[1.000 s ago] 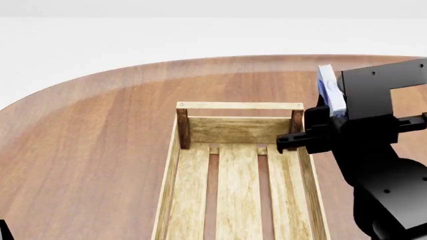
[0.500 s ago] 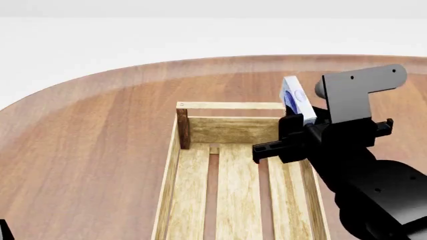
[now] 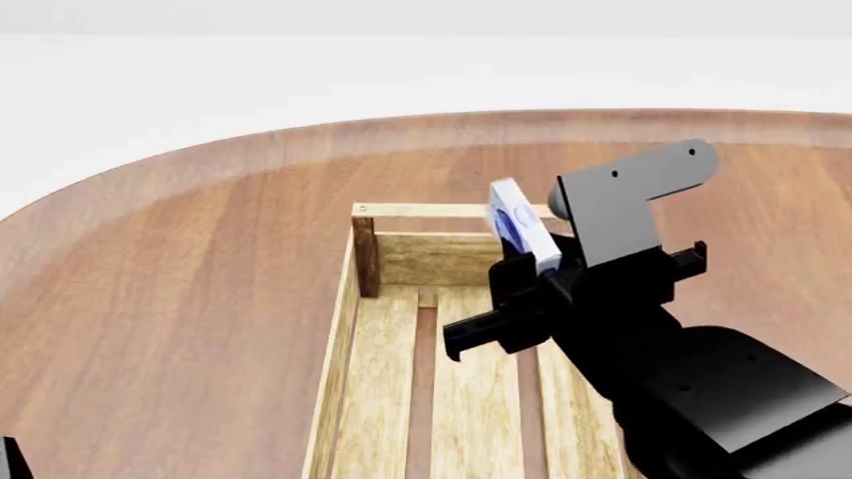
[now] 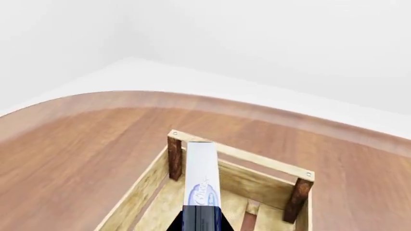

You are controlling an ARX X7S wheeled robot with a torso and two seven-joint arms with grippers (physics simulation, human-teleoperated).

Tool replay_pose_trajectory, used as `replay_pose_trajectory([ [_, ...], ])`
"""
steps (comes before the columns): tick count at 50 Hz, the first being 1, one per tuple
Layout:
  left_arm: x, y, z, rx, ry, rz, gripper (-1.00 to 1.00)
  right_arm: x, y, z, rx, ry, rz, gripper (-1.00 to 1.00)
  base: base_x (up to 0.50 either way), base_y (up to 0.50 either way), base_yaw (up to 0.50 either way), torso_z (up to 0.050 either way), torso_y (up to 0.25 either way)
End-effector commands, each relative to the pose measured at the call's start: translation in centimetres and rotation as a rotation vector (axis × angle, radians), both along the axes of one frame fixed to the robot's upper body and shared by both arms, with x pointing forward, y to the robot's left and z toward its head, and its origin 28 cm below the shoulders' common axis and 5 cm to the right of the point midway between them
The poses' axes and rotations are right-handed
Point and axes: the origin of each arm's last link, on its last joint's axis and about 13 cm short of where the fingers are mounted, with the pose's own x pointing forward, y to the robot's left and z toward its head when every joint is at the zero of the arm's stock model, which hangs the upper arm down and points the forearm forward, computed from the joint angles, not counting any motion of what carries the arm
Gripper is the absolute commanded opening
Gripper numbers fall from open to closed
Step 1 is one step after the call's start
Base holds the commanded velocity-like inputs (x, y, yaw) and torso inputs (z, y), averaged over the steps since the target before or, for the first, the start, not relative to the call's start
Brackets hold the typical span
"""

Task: Pick up the cream cheese and put it in the tray.

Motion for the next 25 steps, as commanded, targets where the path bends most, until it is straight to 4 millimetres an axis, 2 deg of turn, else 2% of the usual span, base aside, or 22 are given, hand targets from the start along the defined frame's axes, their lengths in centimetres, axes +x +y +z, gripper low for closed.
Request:
replay_pose_trajectory([
  [1, 0.05, -0.05, -0.05, 0.006, 0.005, -0.002, 1.00, 0.14, 0.50, 0.13, -0.016, -0.014, 0.031, -1.00, 0.00, 0.00, 0.00, 0.000, 0.000],
  [25, 0.07, -0.17, -0.08, 0.037, 0.006, 0.039, 1.00, 0.31, 0.71, -0.39, -0.044, -0.006, 0.032, -1.00, 0.00, 0.00, 0.00, 0.000, 0.000],
])
